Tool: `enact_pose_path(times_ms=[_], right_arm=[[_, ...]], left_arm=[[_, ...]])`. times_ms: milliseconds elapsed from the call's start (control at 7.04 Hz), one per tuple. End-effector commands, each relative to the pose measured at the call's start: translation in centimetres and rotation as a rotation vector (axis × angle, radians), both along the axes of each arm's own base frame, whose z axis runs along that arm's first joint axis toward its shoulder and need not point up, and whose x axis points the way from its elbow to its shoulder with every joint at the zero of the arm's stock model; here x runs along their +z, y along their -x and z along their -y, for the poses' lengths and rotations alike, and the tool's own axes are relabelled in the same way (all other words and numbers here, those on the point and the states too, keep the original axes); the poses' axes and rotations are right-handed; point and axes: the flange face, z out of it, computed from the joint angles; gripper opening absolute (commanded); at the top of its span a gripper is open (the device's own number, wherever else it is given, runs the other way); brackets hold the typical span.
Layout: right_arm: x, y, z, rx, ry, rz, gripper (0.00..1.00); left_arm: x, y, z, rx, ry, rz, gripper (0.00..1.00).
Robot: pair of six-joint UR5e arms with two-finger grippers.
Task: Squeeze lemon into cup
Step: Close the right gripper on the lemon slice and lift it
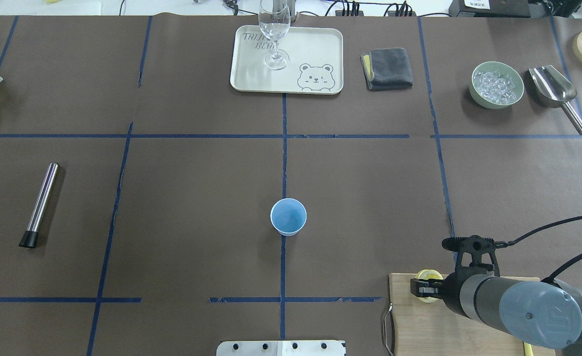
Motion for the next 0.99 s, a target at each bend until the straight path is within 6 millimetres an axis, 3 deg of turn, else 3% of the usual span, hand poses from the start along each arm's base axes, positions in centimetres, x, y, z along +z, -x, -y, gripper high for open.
enact_pose_path(times_ms=[0,426,711,853], right_arm=[[-0.7,-0.5,0.2,0.006,-0.002,0.013,0.53],[-1.9,-1.2,0.2,0.008,-0.004,0.037,0.54],[-4.0,-2.2,0.2,0.007,-0.007,0.079,0.54],[-5.3,-3.5,1.3,0.015,0.019,0.085,0.54]], left_arm=[[0.0,-0.1,0.0,0.001,0.000,0.000,1.00],[0.1,0.0,0.0,0.000,0.002,0.000,1.00],[0.1,0.0,0.0,0.000,0.002,0.000,1.00],[0.2,-0.1,0.0,0.001,0.003,0.001,1.00]])
